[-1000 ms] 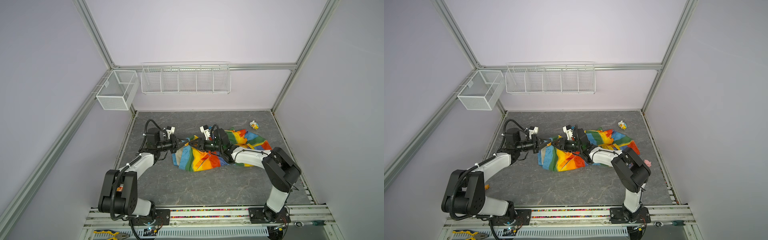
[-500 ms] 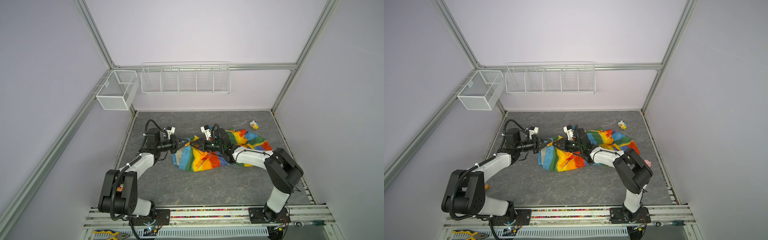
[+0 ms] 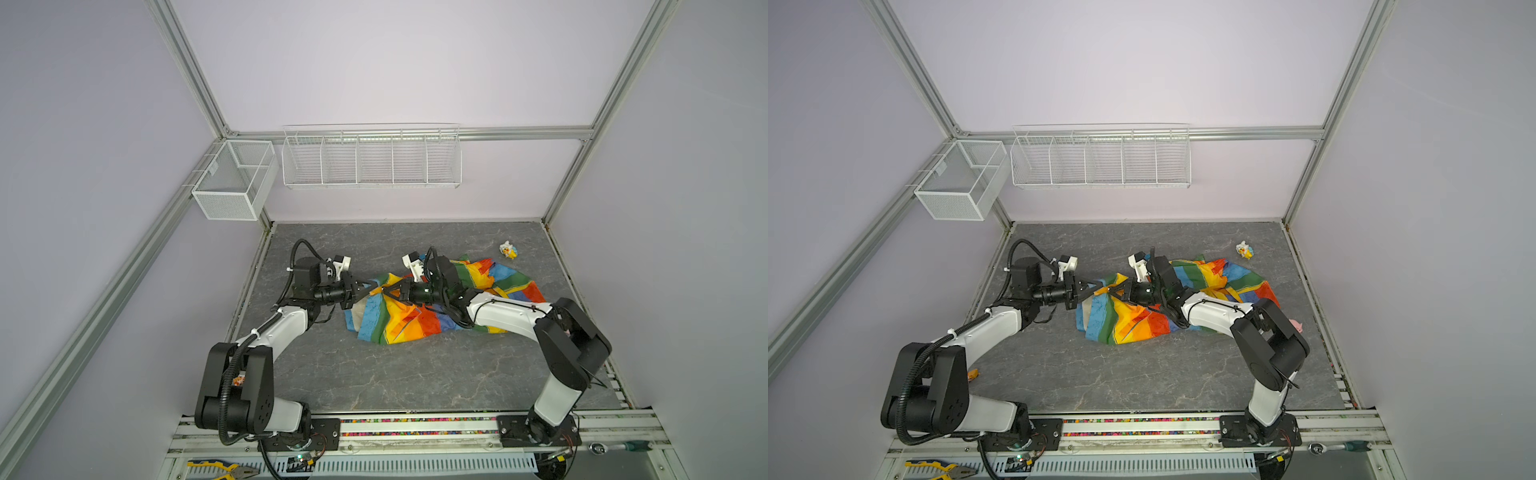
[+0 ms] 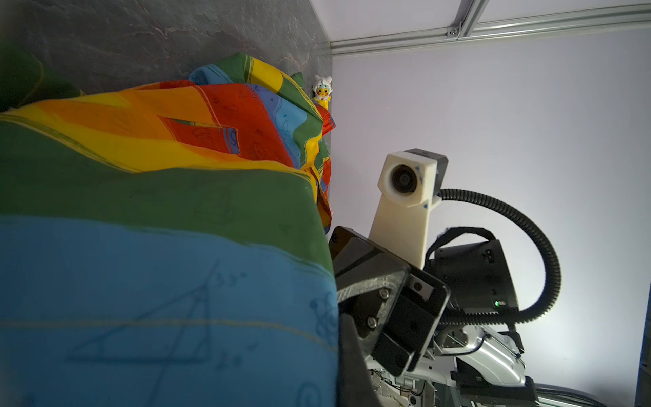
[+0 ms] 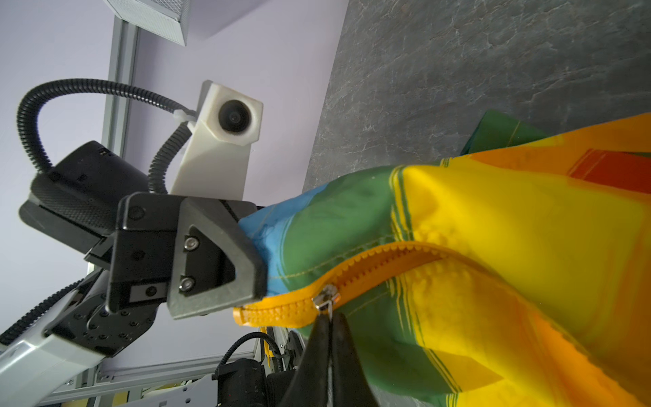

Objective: Zip up the jacket

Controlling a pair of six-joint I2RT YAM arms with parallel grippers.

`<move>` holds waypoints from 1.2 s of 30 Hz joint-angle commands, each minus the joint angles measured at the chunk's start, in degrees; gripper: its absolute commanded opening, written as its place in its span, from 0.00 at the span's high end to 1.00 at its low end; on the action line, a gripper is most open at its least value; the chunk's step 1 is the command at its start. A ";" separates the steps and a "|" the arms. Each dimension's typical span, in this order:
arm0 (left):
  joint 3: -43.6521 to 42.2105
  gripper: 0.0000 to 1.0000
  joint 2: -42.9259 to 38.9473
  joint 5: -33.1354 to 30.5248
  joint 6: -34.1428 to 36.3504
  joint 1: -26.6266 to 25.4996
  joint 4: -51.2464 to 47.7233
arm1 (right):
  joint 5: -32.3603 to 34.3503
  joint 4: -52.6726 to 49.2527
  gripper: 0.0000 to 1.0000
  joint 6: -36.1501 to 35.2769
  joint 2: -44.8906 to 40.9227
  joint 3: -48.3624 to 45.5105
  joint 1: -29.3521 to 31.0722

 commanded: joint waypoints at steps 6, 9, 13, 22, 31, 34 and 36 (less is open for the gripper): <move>0.78 0.62 -2.51 0.49 4.25 0.49 -2.55 | 1.00 -3.88 0.93 -1.28 -0.85 2.76 0.16; 0.70 0.52 -2.79 0.01 5.85 0.44 -3.54 | 0.55 -3.73 0.93 -1.07 -0.55 3.40 0.26; 0.34 0.49 -3.51 -0.68 8.04 0.06 -5.52 | 0.46 -3.63 0.93 -0.88 -0.31 3.75 0.27; 0.76 0.52 -4.79 -3.46 11.91 -1.65 -10.43 | 0.28 -3.41 0.93 -0.80 0.13 3.94 0.52; 0.52 0.75 -4.05 -4.46 7.66 -1.62 -5.19 | 0.96 -5.84 0.93 -2.34 -0.31 3.67 0.71; 0.35 0.94 -4.22 -4.30 7.77 -1.62 -5.31 | 1.74 -7.43 0.93 -3.29 -0.83 3.67 0.70; 0.34 1.00 -4.38 -4.17 8.41 -1.62 -6.17 | 2.53 -8.98 0.93 -4.18 -1.13 3.96 0.70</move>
